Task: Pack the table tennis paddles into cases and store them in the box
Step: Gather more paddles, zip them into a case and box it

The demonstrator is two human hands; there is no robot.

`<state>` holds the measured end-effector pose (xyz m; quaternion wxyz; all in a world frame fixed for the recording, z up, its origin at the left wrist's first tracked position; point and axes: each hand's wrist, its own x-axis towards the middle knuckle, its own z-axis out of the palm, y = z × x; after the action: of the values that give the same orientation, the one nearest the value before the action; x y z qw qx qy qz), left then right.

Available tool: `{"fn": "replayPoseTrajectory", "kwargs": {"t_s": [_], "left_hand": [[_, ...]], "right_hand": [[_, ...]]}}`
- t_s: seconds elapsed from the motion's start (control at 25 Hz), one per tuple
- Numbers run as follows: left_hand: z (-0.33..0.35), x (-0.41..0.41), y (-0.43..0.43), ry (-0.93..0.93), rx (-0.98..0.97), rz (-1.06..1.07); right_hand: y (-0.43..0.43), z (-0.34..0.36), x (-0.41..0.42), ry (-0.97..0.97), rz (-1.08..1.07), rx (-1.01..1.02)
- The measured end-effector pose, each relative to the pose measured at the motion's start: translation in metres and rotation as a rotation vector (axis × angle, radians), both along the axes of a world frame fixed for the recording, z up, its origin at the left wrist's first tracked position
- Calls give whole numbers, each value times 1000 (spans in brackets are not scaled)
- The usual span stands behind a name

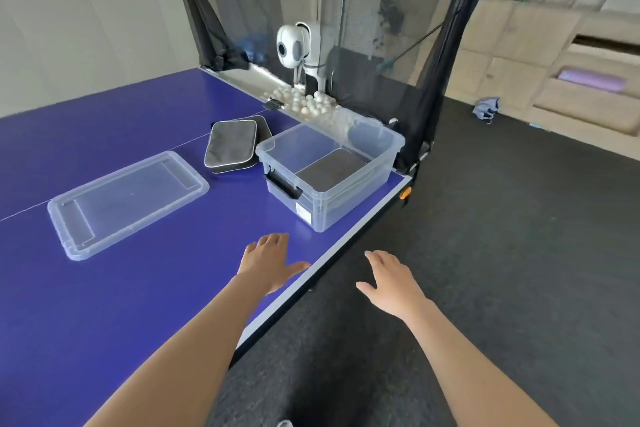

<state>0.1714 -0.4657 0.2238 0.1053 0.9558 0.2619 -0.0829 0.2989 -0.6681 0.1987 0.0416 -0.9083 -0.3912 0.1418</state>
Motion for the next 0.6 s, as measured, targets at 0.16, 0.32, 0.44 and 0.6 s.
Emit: {"fn": "replayPoseTrajectory", "kwargs": {"t_s": [0.16,0.32,0.44,0.6], "left_hand": [[7,60,6,-58,5,-30],[7,132,36,-116,29,-25],[9,181,60,-119,9,12],[11,231,97,-149,-24,77]], "right_hand": [[8,6,53,-23,-27,9],[44,12,123,-66,-7,25],[74,19,172,-47,18,26],[122,31,231,-66,55,67]]}}
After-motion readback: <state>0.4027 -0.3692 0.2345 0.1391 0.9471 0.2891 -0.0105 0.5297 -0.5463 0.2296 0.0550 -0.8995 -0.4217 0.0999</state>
